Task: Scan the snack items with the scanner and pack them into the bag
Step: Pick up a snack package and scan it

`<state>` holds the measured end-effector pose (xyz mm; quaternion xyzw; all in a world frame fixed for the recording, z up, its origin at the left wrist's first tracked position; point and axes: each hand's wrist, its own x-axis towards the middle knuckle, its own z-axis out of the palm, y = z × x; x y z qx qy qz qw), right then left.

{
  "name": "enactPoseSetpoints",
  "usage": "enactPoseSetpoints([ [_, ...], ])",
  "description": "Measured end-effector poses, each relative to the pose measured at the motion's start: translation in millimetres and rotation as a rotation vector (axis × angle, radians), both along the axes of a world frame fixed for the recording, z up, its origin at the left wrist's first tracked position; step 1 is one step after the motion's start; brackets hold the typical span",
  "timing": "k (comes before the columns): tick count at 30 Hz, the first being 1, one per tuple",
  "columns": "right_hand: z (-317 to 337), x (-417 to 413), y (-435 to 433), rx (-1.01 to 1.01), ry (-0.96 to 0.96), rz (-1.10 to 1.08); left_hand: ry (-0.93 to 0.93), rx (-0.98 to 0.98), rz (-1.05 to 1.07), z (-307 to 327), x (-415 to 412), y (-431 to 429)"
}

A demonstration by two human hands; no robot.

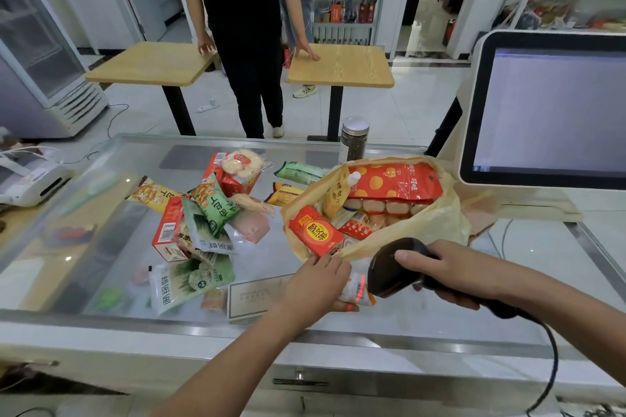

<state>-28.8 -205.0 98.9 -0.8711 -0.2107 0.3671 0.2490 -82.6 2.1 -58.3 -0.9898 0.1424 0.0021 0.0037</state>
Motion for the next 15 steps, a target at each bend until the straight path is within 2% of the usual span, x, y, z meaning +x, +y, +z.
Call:
enactPoseSetpoints([
  [15,23,0,11,-0.094,0.026,-0.003,-0.033,-0.042,-0.092,-8,3,8],
])
